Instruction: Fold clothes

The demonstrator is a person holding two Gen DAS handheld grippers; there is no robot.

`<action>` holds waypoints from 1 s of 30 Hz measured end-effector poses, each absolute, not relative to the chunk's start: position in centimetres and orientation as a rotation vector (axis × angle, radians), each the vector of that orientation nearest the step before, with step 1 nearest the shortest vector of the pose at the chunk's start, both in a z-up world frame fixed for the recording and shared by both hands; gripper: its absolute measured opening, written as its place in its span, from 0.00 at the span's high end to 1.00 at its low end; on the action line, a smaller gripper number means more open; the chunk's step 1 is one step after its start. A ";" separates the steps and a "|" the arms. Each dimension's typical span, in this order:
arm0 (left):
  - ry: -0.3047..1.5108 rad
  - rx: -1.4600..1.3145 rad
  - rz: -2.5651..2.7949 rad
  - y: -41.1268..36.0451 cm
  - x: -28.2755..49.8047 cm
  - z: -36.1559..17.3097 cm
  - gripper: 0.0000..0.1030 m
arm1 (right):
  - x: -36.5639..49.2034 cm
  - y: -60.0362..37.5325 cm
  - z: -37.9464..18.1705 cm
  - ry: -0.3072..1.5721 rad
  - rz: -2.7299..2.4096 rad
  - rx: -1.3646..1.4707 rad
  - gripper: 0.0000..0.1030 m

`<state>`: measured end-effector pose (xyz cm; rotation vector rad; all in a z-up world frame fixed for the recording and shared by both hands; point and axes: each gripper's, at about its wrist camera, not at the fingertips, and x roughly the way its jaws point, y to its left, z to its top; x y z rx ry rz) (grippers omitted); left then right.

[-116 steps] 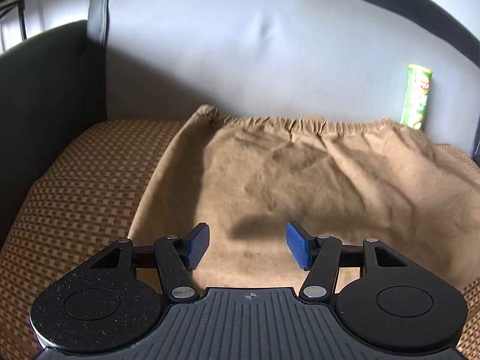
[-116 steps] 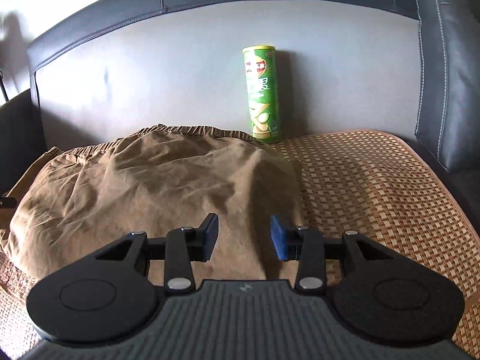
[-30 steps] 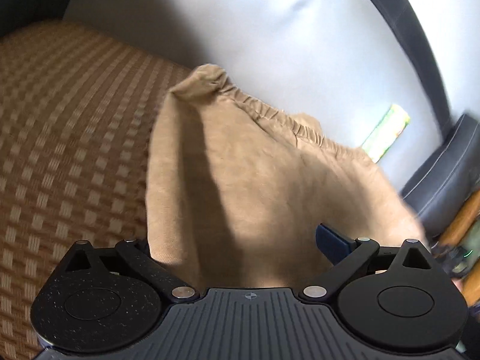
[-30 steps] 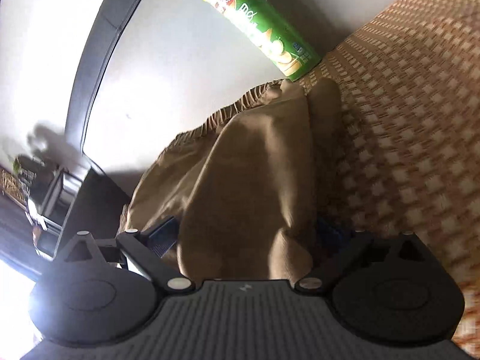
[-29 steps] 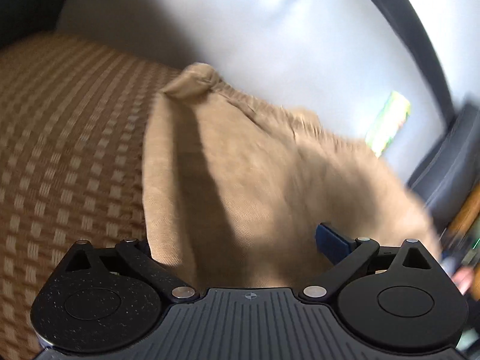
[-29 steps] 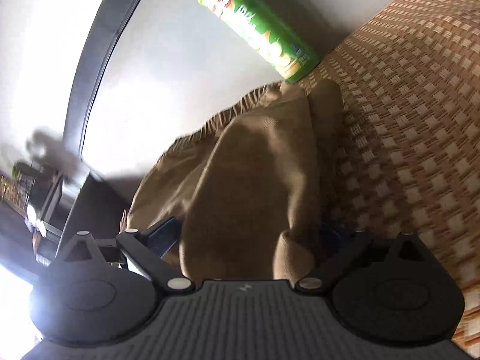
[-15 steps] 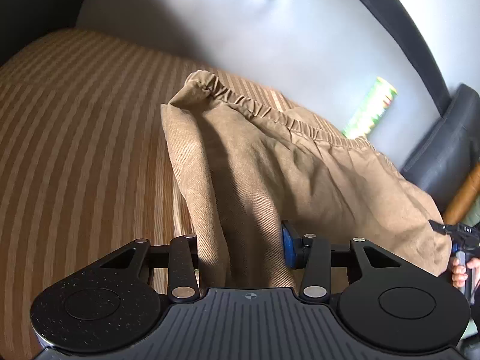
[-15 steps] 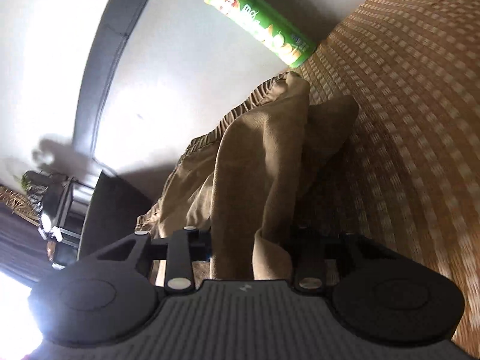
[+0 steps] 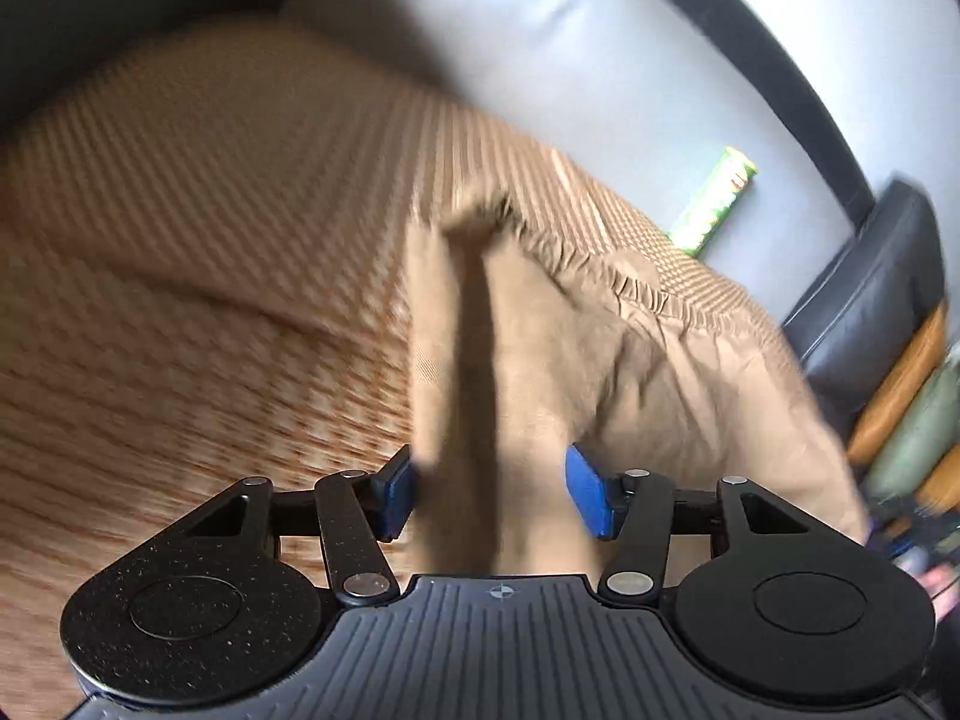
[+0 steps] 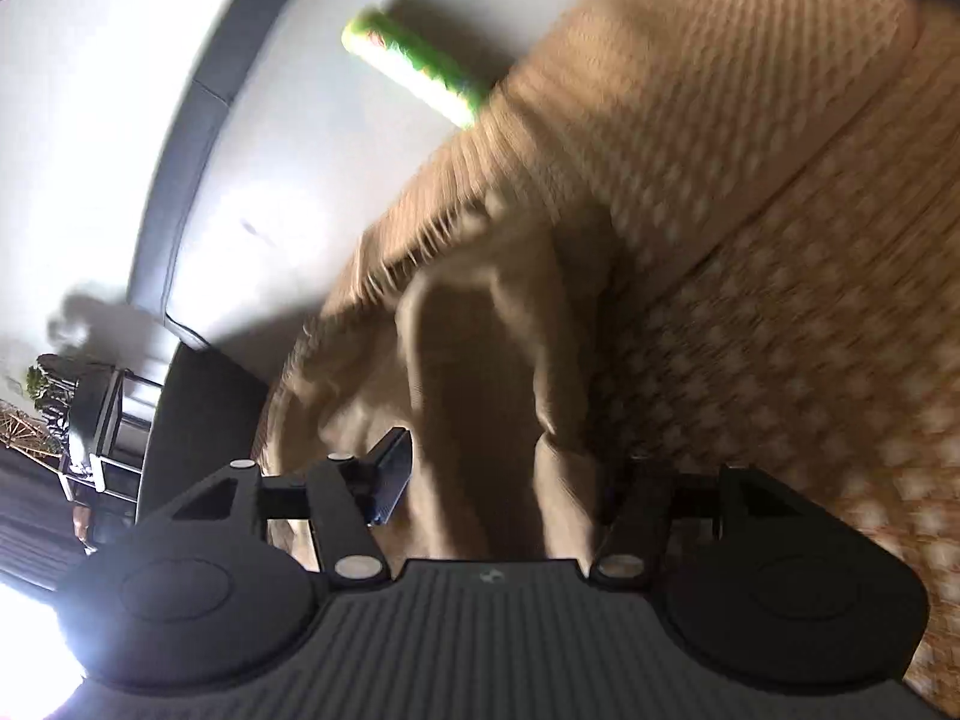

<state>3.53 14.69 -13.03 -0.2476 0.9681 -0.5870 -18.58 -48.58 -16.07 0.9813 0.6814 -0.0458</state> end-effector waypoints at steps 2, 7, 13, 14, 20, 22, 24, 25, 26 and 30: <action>0.955 -0.201 -0.604 15.9 2.3 -12.5 0.29 | -20.7 -48.5 -14.2 0.633 -0.047 0.898 0.36; 1.013 -0.149 -0.639 16.0 0.8 -14.7 0.30 | -24.5 -48.0 -13.3 0.629 -0.021 0.829 0.34; 1.050 -0.137 -0.666 16.3 -0.7 -17.1 0.44 | -26.0 -46.2 -13.7 0.682 -0.022 0.707 0.29; 1.046 -0.142 -0.653 16.4 -0.8 -17.2 0.60 | -25.8 -45.9 -13.7 0.694 -0.035 0.680 0.29; 1.060 -0.186 -0.622 17.5 -1.2 -18.1 0.71 | -24.8 -45.5 -16.1 0.707 -0.033 0.720 0.50; 1.065 -0.183 -0.608 17.5 -1.4 -18.1 0.71 | -24.7 -45.9 -17.3 0.727 -0.053 0.784 0.88; 1.066 -0.172 -0.587 17.6 -1.8 -17.6 0.67 | -24.7 -46.4 -18.5 0.752 -0.081 0.852 0.87; 1.067 -0.166 -0.577 17.6 -2.0 -17.3 0.59 | -24.7 -46.6 -19.0 0.765 -0.095 0.886 0.86; 1.059 -0.132 -0.567 17.6 -2.4 -16.5 0.48 | -24.8 -46.7 -19.0 0.760 -0.100 0.901 0.83; 0.988 -0.048 -0.573 17.3 -4.9 -12.0 0.43 | -25.5 -47.2 -17.4 0.693 -0.095 0.910 0.28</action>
